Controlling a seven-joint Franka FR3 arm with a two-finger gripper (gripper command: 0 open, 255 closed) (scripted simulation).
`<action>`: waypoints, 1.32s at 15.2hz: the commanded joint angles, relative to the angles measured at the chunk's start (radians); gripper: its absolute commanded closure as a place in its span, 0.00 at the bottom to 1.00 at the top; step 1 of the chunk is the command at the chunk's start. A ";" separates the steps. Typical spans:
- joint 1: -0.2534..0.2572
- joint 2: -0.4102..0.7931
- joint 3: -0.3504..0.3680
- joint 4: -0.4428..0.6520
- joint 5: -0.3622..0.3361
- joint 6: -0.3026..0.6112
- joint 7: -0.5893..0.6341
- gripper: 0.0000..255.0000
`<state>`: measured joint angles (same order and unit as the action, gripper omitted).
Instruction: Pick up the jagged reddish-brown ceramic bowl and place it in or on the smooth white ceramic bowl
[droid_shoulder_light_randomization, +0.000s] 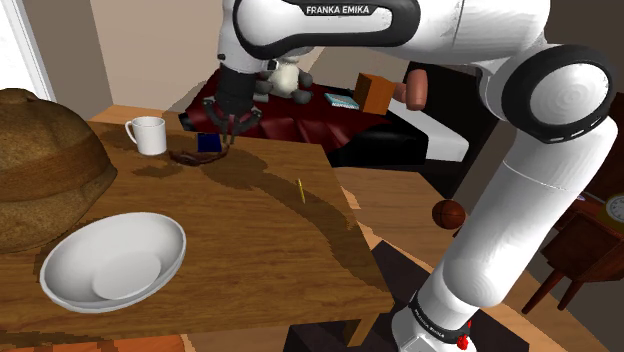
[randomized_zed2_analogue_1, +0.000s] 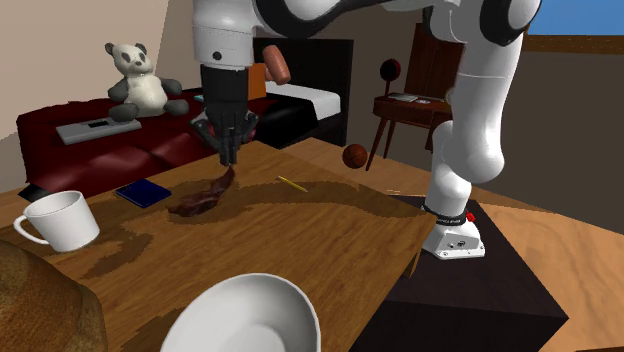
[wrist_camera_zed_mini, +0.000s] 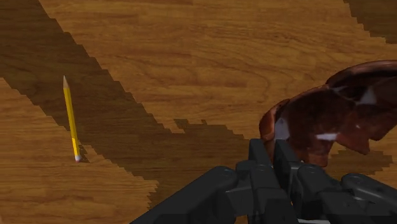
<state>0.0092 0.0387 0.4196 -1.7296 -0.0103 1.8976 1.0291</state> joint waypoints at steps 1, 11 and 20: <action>0.021 -0.011 0.019 -0.005 -0.001 -0.005 0.040 1.00; 0.137 -0.017 0.132 0.021 -0.032 -0.041 0.277 1.00; 0.260 0.072 0.230 0.141 -0.117 -0.102 0.503 1.00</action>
<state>0.2587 0.0989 0.6433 -1.5982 -0.1165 1.7978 1.5121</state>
